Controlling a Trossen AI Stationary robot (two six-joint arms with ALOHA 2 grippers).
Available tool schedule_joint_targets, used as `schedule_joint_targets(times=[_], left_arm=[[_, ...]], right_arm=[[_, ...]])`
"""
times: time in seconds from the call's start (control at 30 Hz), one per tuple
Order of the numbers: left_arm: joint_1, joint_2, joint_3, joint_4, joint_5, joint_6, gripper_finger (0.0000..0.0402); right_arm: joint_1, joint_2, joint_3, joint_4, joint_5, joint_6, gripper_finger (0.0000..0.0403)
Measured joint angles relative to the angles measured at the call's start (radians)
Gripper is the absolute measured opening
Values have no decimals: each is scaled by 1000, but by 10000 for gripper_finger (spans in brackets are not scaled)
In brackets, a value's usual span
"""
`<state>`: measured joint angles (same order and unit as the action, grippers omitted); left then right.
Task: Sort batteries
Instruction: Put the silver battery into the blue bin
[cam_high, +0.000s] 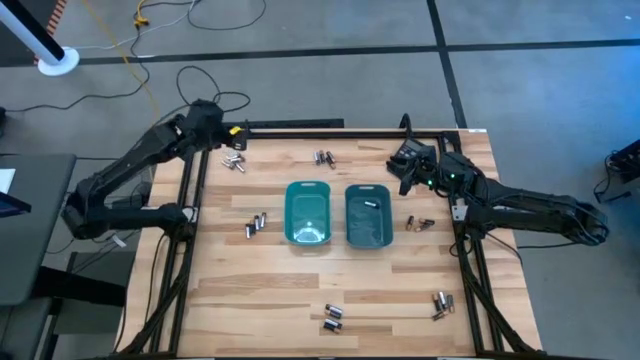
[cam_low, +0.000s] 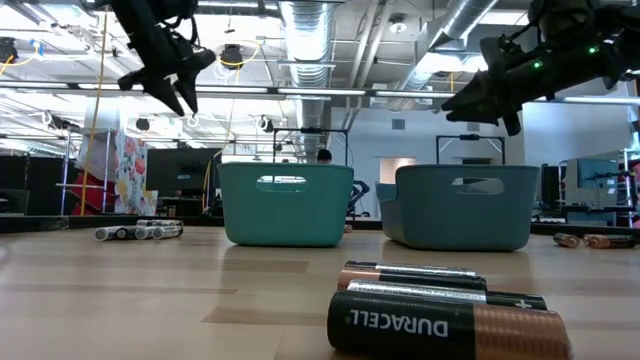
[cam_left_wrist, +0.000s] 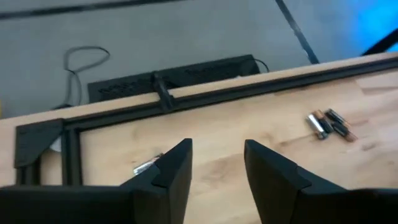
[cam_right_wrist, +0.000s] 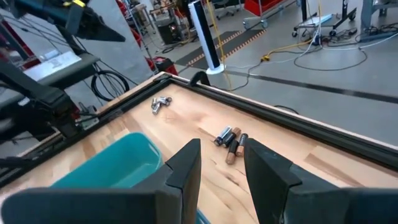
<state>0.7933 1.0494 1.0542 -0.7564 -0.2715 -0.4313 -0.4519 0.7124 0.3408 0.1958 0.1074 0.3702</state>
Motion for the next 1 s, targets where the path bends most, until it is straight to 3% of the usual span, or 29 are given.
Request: schedule_joint_targets(times=[0.23, 0.8, 1.0], left_arm=[[172, 90, 0, -70, 239, 76, 198], [208, 409, 0, -84, 295, 258, 197], [215, 490, 0, -106, 304, 18, 197]], right_arm=[[-10, 0, 0, 0, 0, 23, 138], [-12, 0, 0, -1, 1, 58, 138], [-12, 0, 0, 0, 2, 75, 138]])
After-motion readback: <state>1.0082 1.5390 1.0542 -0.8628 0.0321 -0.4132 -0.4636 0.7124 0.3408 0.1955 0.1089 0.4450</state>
